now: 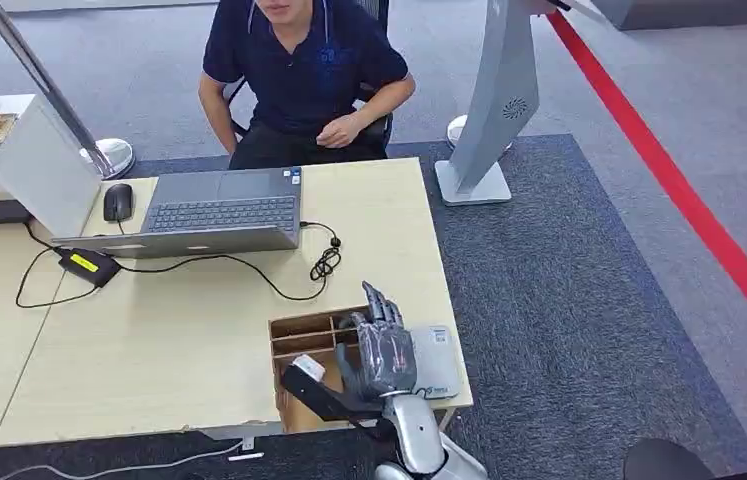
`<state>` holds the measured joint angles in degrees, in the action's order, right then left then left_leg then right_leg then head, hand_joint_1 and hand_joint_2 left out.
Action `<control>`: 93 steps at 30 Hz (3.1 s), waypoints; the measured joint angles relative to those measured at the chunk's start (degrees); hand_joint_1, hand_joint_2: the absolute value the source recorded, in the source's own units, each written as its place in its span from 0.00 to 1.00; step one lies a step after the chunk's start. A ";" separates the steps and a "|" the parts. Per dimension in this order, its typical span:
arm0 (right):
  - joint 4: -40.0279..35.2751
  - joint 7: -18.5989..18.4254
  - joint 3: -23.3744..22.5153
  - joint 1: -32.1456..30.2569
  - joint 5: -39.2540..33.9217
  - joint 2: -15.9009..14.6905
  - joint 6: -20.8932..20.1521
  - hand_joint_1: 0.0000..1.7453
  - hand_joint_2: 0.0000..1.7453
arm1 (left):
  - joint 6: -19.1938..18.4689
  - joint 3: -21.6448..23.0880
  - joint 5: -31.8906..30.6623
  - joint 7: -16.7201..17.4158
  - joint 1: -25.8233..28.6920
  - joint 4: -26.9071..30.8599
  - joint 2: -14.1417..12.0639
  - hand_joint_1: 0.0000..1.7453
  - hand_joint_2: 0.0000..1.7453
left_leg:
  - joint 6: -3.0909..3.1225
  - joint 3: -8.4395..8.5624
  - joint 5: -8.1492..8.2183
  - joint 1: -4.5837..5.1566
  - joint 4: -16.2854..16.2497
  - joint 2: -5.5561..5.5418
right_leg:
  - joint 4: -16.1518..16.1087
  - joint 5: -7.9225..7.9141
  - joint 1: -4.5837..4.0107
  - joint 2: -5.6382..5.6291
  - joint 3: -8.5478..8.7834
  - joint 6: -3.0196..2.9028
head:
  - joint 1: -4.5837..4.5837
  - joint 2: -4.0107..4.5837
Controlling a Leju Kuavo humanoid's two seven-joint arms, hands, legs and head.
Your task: Pass the card to the sensor for recognition and then transmit it.
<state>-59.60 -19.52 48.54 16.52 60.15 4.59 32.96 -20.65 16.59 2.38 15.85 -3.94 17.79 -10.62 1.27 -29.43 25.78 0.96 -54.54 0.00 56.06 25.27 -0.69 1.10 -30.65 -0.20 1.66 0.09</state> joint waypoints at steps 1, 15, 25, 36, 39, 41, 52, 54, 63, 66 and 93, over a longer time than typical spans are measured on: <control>-0.15 -0.26 0.00 0.00 0.26 -0.11 -0.24 0.53 1.00 | 0.06 0.17 0.42 0.02 0.01 0.00 -0.07 0.00 1.00 | 0.00 0.00 0.00 0.00 0.00 0.00 | 0.00 0.00 0.00 0.00 0.00 0.00 | 0.04 0.00; -1.46 -0.90 0.00 -0.04 1.59 -1.05 -0.79 0.49 1.00 | 0.44 3.67 4.17 0.17 0.04 0.00 -0.81 0.00 1.00 | 0.00 0.00 0.00 0.00 0.00 0.00 | 0.00 0.00 0.00 0.00 0.00 0.00 | 0.02 0.00; -1.57 -0.92 0.00 -0.04 1.62 -1.27 -1.00 0.53 1.00 | 0.79 5.27 6.05 0.37 0.05 0.02 -1.22 0.00 1.00 | 0.00 0.00 0.00 0.00 0.00 0.00 | 0.00 0.00 0.00 0.00 0.00 0.00 | 0.02 0.00; -1.77 -0.92 0.00 -0.04 2.29 -1.53 -1.53 0.51 1.00 | 0.96 6.36 7.28 0.52 0.04 0.02 -1.46 0.00 1.00 | 0.00 0.00 0.00 0.00 0.00 0.00 | 0.00 0.00 0.00 0.00 0.00 0.00 | 0.02 0.00; -2.08 -1.22 0.00 -0.05 2.67 -1.66 -1.92 0.50 1.00 | 1.05 6.88 8.09 0.55 0.04 0.02 -1.60 0.00 1.00 | 0.00 0.00 0.00 0.00 0.00 0.00 | 0.00 0.00 0.00 0.00 0.00 0.00 | 0.02 0.00; -2.08 -1.25 0.00 -0.05 2.82 -1.75 -2.05 0.51 1.00 | 1.11 7.15 8.45 0.57 0.03 0.02 -1.70 0.00 1.00 | 0.00 0.00 0.00 0.00 0.00 0.00 | 0.00 0.00 0.00 0.00 0.00 0.00 | 0.02 0.00; -2.69 -1.79 0.00 -0.11 3.56 -2.14 -2.80 0.52 1.00 | 1.44 8.72 10.51 0.57 0.02 0.07 -2.03 0.00 1.00 | 0.00 0.00 0.00 0.00 0.00 0.00 | 0.00 0.00 0.00 0.00 0.00 0.00 | 0.02 0.00; -2.73 -1.81 0.00 -0.11 3.61 -2.14 -2.88 0.51 1.00 | 1.57 9.18 10.82 0.59 0.02 0.07 -2.05 0.00 1.00 | 0.00 0.00 0.00 0.00 0.00 0.00 | 0.00 0.00 0.00 0.00 0.00 0.00 | 0.02 0.00; -3.02 -1.81 0.00 -0.18 3.67 -2.45 -2.88 0.49 1.00 | 1.64 10.80 11.71 0.59 -0.01 0.09 -2.14 0.00 1.00 | 0.00 0.00 0.00 0.00 0.00 0.00 | 0.00 0.00 0.00 0.00 -0.01 0.00 | 0.02 0.00; -3.17 -1.81 0.00 -0.18 3.69 -2.49 -2.97 0.47 1.00 | 1.64 11.08 11.78 0.59 -0.02 0.09 -2.27 0.00 1.00 | 0.00 0.00 0.00 0.00 0.00 0.00 | 0.00 0.00 0.00 0.00 -0.01 0.00 | 0.02 0.00; -4.57 -2.32 -0.02 -0.20 5.75 -3.58 -4.72 0.51 1.00 | 1.79 14.45 14.93 0.70 -0.07 0.15 -3.19 0.00 1.00 | 0.00 0.00 0.00 0.00 0.00 0.00 | 0.00 0.00 0.00 0.00 0.00 0.00 | 0.02 0.00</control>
<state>-64.17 -21.83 48.52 16.31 65.90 1.01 28.24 -18.86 31.04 17.31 16.55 -4.01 17.94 -13.81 1.27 -29.42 25.78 0.97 -54.54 0.01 56.06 25.27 -0.69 1.10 -30.65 -0.20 1.68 0.09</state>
